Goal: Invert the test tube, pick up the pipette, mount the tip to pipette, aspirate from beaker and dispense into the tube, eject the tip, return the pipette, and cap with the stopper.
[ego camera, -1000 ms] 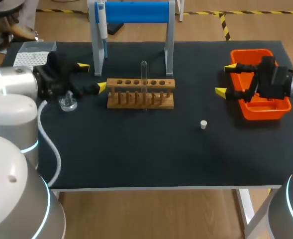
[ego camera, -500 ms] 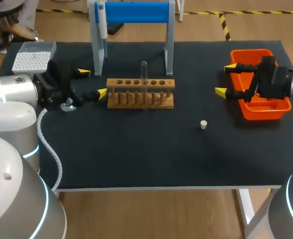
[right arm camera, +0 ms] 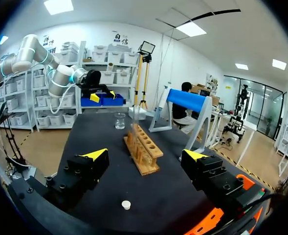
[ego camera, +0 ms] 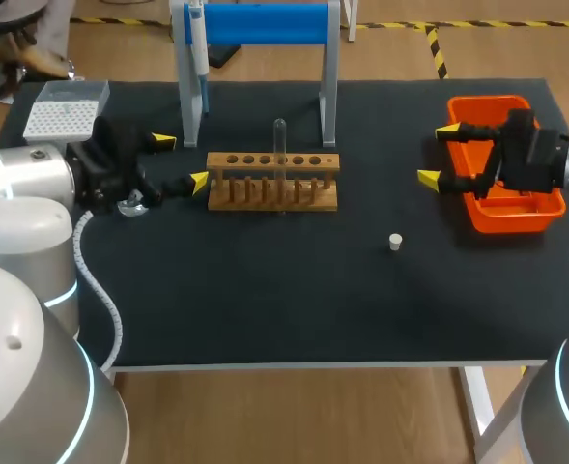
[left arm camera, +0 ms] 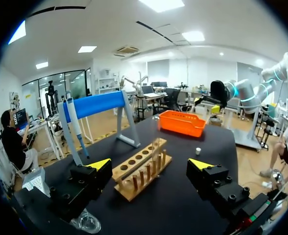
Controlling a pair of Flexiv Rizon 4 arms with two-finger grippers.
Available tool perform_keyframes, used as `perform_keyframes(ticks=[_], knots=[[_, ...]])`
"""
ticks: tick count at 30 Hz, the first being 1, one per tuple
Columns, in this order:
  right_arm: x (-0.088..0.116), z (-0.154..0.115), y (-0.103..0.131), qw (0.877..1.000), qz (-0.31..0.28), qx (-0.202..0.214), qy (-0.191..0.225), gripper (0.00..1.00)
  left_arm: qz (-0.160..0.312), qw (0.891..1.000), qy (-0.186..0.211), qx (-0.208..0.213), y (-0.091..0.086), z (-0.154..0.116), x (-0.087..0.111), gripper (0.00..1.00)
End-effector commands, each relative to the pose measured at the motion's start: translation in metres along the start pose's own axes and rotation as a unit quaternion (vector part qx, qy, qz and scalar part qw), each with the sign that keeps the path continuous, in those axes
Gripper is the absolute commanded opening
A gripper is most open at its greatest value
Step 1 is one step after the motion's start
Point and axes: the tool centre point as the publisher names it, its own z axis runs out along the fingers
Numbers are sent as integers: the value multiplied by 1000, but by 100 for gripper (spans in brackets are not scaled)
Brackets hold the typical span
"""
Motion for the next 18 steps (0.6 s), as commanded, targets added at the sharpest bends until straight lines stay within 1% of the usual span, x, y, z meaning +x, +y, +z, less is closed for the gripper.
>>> perform_keyframes(ticks=[1, 3, 5, 8, 10, 11, 13, 16, 18], knots=[[1, 0, 0, 1000, 0, 1, -1, 100, 0, 1000, -3, 2, 2, 3, 1, 100], [1, 0, 0, 1000, 0, 1, -1, 100, 0, 1000, -3, 2, 2, 3, 1, 100], [-2, 7, 2, 1000, -7, -7, 11, 100, 0, 1000, -3, 2, 2, 3, 1, 100], [-5, 21, 9, 999, -12, -31, 40, 100, 0, 1000, -3, 2, 2, 3, 1, 100], [-7, 32, 13, 996, -11, -51, 68, 100, 0, 1000, -3, 2, 2, 3, 1, 100], [-7, 34, 14, 996, -12, -54, 75, 100, 0, 1000, -3, 2, 2, 3, 1, 100], [-6, 47, 19, 991, -17, -74, 108, 100, 0, 1000, -3, 2, 2, 3, 1, 100], [-4, 63, 24, 984, -26, -99, 145, 100, 0, 1000, -3, 2, 2, 3, 1, 100], [-4, 75, 29, 980, -39, -104, 162, 100, 0, 1000, -3, 2, 2, 3, 1, 100]])
